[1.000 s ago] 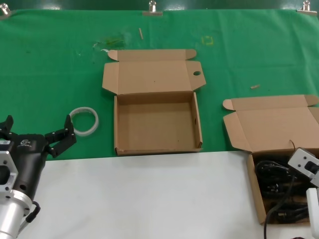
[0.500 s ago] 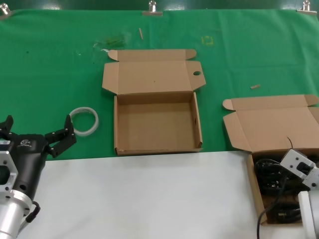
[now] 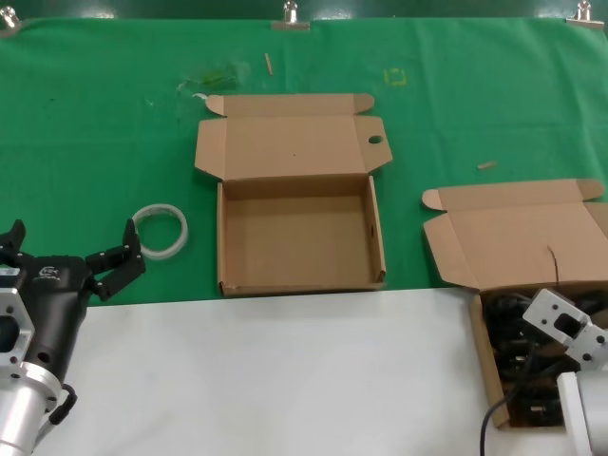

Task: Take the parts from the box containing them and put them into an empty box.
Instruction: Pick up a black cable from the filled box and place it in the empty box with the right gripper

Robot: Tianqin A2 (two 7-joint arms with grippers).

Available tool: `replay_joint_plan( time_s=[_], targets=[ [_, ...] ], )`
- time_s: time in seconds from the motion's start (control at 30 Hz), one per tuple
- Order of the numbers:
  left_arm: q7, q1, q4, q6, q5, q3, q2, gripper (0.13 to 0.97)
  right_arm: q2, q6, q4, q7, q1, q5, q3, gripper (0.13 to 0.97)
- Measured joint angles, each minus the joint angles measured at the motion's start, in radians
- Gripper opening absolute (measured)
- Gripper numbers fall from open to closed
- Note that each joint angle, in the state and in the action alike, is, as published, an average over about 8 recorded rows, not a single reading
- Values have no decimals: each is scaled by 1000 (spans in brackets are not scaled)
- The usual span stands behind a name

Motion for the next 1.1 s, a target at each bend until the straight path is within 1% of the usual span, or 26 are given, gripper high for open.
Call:
replay_joint_plan(
  time_s=[0.07, 0.1, 0.37, 0.57, 0.9, 1.1],
  targets=[
    [0, 0, 0, 0, 0, 0, 0, 966, 0, 2, 3, 4, -3, 0, -4, 347],
    [0, 0, 0, 0, 0, 0, 0, 966, 0, 3, 5, 6, -5, 0, -6, 347],
    [0, 0, 0, 0, 0, 0, 0, 966, 0, 21, 34, 20, -22, 0, -24, 234],
    [0, 0, 0, 0, 0, 0, 0, 966, 0, 60, 92, 29, -43, 0, -55, 228],
    [0, 0, 0, 0, 0, 0, 0, 966, 4, 151, 230, 50, -71, 0, -139, 206],
    [0, 0, 0, 0, 0, 0, 0, 966, 4, 186, 272, 53, -75, 0, -166, 203]
  ],
)
